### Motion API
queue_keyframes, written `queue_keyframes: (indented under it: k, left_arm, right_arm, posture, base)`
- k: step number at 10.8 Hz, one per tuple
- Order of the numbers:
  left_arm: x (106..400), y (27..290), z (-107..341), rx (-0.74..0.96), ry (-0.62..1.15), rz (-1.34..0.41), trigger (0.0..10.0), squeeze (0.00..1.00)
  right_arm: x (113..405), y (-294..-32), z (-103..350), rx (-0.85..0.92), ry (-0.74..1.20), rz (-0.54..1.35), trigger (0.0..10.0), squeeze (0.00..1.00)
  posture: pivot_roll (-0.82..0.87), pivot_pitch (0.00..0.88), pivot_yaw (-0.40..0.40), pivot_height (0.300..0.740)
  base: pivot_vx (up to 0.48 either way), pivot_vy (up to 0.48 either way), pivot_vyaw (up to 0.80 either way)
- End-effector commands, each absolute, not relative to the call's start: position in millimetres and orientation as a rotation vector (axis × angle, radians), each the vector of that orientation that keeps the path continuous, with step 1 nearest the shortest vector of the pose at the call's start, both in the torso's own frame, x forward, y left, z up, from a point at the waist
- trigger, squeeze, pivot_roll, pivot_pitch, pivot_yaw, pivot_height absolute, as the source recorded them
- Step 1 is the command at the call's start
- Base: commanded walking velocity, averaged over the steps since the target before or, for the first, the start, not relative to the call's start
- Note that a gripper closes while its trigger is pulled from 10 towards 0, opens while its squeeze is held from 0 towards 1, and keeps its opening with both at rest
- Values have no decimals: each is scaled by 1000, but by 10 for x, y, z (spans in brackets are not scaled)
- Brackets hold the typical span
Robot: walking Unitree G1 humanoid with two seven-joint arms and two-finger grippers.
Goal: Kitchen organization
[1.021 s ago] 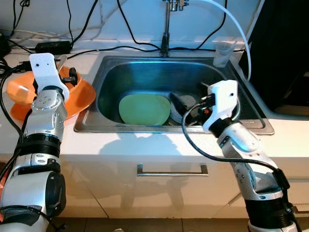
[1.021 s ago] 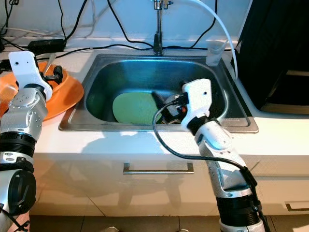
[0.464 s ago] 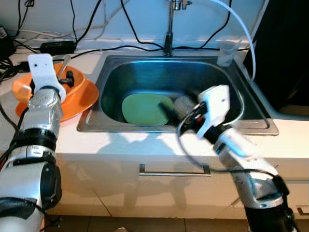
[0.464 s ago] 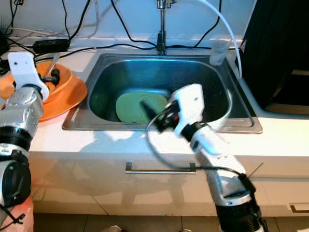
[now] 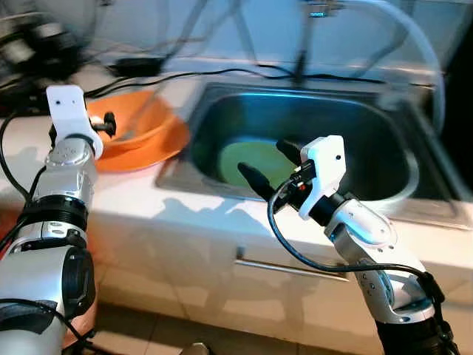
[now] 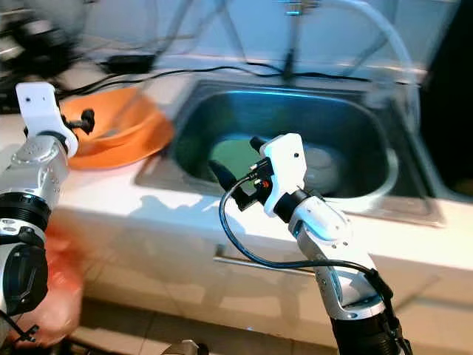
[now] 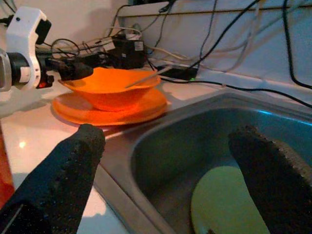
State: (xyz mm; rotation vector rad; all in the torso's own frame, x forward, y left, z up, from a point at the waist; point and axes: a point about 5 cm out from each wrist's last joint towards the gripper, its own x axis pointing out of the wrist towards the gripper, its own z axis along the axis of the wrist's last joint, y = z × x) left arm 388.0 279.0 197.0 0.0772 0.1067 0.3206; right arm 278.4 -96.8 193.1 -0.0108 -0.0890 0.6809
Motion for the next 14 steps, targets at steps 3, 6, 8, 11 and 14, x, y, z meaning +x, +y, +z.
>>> queue_keyframes:
  k: [3, 6, 8, 11, 14]
  left_arm:
    - [3926, 2758, 2110, 57, 59, 269, 10000, 0]
    - [3977, 2554, 2284, 10, -79, 160, 10000, 0]
    - [3951, 2288, 2289, -21, -185, 99, 10000, 0]
    - [3598, 1748, 2286, -16, -344, 0, 10000, 0]
    - [3458, 1643, 2319, -14, -380, -9, 10000, 0]
  right_arm:
    - [2780, -963, 1985, -12, -109, 679, 10000, 910]
    - [2814, -984, 2013, -4, -131, 631, 10000, 890]
    - [2833, -990, 2073, 15, -171, 585, 10000, 894]
    - [2817, -935, 2165, 41, -223, 536, 10000, 886]
    - [2826, -920, 2163, 39, -229, 514, 10000, 890]
  posture:
    - [-32, 0, 76, 740]
    - [-33, 0, 75, 740]
    - [-31, 0, 68, 740]
    - [-29, 0, 56, 740]
    - [-28, 0, 51, 740]
  base:
    - [0, 0, 0]
    - [0, 0, 0]
    - [0, 0, 0]
    - [0, 0, 0]
    - [0, 0, 0]
